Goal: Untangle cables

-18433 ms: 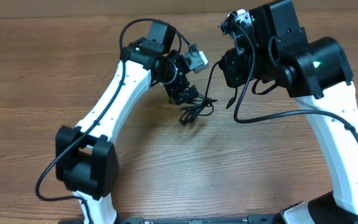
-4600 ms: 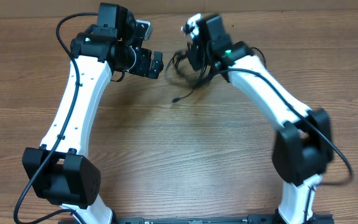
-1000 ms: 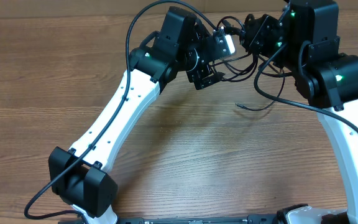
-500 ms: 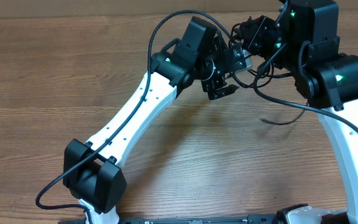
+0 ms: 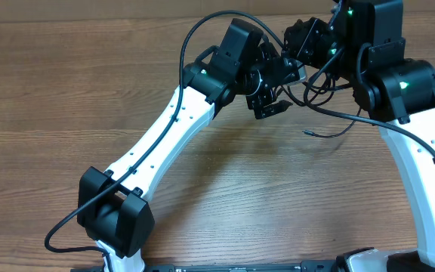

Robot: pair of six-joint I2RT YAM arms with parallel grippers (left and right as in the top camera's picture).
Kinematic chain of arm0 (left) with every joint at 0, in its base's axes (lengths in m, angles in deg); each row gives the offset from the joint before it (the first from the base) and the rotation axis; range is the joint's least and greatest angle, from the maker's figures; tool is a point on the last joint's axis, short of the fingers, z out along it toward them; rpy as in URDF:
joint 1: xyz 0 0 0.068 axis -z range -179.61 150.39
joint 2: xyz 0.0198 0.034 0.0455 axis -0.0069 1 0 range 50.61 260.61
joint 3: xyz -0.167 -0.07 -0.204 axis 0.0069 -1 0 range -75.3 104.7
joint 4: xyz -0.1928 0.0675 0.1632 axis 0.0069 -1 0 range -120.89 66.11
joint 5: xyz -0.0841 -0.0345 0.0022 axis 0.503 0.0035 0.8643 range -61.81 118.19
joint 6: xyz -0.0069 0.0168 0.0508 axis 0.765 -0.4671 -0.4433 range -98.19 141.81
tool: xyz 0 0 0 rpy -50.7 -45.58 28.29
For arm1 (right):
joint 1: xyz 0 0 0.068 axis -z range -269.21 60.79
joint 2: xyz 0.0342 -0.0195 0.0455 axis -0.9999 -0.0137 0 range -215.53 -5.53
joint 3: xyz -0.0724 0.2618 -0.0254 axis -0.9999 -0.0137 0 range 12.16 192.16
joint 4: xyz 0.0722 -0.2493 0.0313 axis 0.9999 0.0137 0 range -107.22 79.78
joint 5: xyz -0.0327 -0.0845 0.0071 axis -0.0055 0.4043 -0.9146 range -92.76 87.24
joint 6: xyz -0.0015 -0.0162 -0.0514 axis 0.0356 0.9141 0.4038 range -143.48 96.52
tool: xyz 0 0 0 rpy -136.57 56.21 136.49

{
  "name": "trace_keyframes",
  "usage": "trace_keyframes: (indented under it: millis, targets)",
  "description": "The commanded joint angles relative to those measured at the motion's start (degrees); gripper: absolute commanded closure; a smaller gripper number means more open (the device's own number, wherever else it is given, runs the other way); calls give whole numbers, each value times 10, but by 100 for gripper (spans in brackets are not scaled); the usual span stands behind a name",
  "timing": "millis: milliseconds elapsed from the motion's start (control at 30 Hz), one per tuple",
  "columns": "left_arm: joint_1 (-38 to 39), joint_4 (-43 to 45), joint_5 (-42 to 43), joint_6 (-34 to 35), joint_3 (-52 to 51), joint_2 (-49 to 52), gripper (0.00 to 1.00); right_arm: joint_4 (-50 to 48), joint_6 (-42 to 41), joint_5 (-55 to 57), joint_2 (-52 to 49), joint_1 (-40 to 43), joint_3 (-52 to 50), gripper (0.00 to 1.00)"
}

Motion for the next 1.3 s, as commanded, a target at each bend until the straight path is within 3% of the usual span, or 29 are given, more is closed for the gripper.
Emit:
trace_keyframes:
  millis: [0,500,900,1267]
  targets:
    - [5,14,76,11,-2,1,0,-9,3,-33,-6,-2,13,94]
    - [6,28,204,18,-2,4,0,-11,3,-62,-6,-7,13,94]
    - [5,27,210,18,-2,4,0,21,20,78,-7,-5,13,93]
    - [10,20,209,18,-2,4,1,14,20,78,-7,-5,13,93]
